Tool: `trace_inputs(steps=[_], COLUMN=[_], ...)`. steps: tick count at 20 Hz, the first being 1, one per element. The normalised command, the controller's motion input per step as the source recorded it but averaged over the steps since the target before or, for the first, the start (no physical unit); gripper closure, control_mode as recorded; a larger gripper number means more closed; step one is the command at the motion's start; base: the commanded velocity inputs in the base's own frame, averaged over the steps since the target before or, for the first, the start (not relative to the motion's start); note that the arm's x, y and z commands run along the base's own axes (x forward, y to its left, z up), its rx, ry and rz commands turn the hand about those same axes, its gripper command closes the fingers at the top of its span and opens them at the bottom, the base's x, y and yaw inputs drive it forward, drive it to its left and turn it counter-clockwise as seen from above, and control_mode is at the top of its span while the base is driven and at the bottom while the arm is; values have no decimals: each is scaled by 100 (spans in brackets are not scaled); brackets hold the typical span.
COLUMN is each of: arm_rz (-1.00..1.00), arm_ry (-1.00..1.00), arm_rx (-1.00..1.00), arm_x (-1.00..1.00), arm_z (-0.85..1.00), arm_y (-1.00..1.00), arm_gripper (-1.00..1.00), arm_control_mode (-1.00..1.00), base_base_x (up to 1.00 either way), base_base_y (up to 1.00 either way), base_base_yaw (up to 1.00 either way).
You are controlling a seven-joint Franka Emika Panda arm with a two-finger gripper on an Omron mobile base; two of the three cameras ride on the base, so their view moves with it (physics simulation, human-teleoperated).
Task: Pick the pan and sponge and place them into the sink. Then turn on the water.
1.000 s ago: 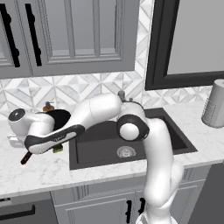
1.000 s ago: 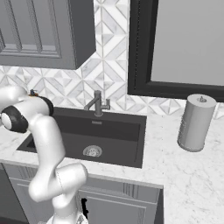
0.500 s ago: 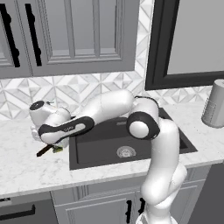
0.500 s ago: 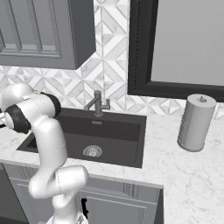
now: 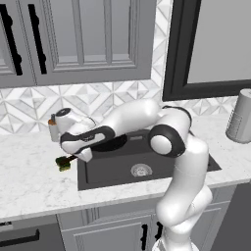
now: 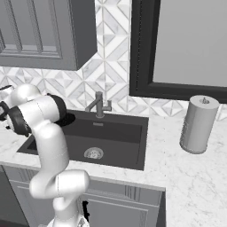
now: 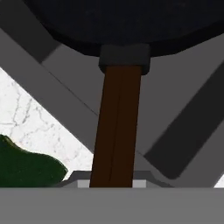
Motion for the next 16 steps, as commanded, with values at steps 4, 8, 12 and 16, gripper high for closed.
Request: trace_inputs(steps=[4,8,12,16], arm_rz=[-26,-28,-27,-25], arm_ry=[4,3,0,0], arm_rx=[0,0,0,0], arm_x=[43,46,42,27], arm_z=[-15,-21,-24,-28], arm_y=[-51,-52,-48,-50], arm_gripper=[100,100,100,100], arm_control_mode=[-100,-100,-100,-100], base_base_x=[0,0,0,0], base_base_y=[0,0,0,0], base_base_yaw=[0,0,0,0])
